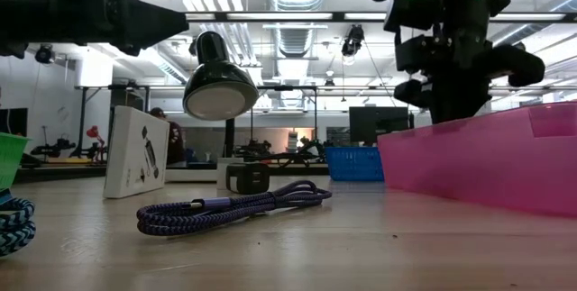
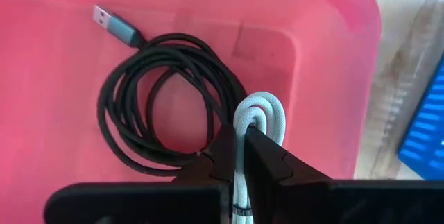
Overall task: Pick and place items into bin
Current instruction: Put the white charger cable into the pink bin
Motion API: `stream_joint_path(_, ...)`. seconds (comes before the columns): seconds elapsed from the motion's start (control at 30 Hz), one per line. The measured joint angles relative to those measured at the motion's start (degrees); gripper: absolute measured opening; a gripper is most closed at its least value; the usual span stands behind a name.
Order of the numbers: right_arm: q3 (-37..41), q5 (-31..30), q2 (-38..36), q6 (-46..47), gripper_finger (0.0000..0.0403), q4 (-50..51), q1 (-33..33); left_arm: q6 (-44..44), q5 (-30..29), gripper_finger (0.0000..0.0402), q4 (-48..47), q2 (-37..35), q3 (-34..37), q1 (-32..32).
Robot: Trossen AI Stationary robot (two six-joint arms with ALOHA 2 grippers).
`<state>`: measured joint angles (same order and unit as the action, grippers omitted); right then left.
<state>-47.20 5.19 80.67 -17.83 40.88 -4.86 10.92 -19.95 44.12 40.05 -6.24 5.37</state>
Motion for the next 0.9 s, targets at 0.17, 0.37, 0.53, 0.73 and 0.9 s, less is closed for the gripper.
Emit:
stream_joint_path(0.17, 0.39, 2.20, 0.43, -2.03, 0.0009, -1.94, -1.13, 0.00, -0.02, 0.0157, 0.04, 0.08, 0.00, 0.00)
stream_joint_path(0.37, 0.70, 2.86, 0.43, -4.66, 0.0009, -2.48, -1.25, 0.00, -0.01, 0.0157, 0.00, 0.15, 0.00, 0.00)
stream_joint_path(0.53, 2.02, 2.80, 0.43, -6.28, 0.0009, -2.43, -1.44, 0.00, -0.01, 0.0157, 0.01, 0.22, 0.00, 0.00)
stream_joint_path(0.73, 2.82, 2.38, 0.43, -6.37, 0.0009, -2.68, -1.47, 0.00, 0.00, 0.0157, 0.05, 0.20, 0.00, 0.00)
stream_joint_path(0.9, 2.86, 2.36, 0.43, -6.31, 0.0009, -4.20, -1.47, 0.00, -0.02, 0.0157, 0.05, 0.22, 0.00, 0.00)
